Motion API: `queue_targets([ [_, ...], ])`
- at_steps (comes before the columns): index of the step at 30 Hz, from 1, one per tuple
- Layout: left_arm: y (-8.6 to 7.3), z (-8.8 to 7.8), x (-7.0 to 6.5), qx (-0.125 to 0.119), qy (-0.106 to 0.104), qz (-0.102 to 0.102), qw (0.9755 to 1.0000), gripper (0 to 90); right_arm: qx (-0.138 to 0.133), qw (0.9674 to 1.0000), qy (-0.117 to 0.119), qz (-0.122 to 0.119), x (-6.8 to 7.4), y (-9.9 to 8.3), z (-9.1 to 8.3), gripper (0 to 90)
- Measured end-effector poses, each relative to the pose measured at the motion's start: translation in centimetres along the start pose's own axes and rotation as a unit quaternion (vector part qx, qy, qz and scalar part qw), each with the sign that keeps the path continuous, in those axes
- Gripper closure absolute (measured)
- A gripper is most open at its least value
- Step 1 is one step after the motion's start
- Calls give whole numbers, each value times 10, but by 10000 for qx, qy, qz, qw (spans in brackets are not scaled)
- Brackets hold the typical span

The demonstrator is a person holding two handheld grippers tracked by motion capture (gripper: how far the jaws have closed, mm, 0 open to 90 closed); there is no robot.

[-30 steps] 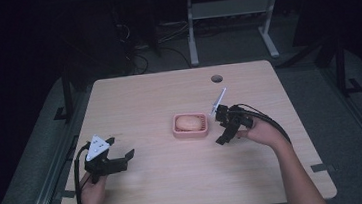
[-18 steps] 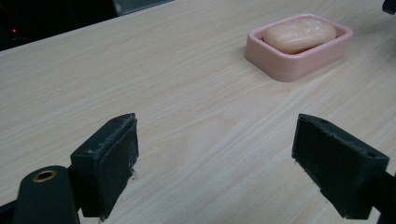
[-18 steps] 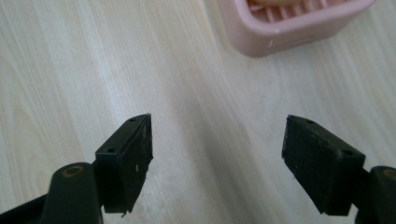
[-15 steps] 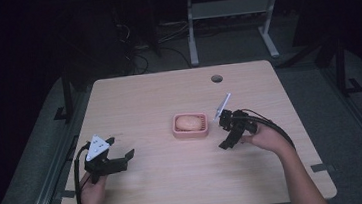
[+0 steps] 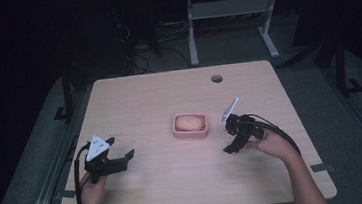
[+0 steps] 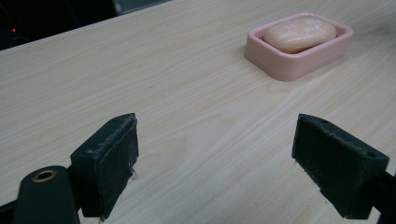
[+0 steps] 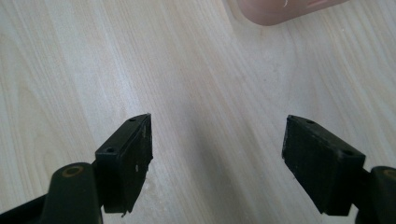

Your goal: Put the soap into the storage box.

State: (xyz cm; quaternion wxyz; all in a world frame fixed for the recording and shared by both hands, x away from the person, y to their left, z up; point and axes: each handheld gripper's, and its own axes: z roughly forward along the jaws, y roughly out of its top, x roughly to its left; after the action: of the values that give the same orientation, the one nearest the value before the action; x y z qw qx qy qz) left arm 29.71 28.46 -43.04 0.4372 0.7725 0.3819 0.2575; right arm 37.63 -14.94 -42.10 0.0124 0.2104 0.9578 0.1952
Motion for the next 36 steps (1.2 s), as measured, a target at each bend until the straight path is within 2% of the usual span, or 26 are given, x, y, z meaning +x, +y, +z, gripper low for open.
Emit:
queue_targets([
  [3, 0, 0, 0, -4, -3, -4, 10000, 143, 54, 10000, -12, 60, 1, -3, 0, 231],
  [6, 0, 0, 0, -7, -7, -3, 10000, 143, -59, 10000, -43, 55, 4, -7, -2, 232],
  [14, 0, 0, 0, 8, -6, 14, 10000, 143, -40, 9999, -59, 115, 7, -17, -1, 232],
  [16, 0, 0, 0, 11, 4, 11, 10000, 143, -156, 9998, -84, 132, 9, -20, -3, 233],
  [36, 0, 1, -1, 12, -9, 16, 10000, 143, -327, 9989, -200, 277, 23, -50, -5, 233],
])
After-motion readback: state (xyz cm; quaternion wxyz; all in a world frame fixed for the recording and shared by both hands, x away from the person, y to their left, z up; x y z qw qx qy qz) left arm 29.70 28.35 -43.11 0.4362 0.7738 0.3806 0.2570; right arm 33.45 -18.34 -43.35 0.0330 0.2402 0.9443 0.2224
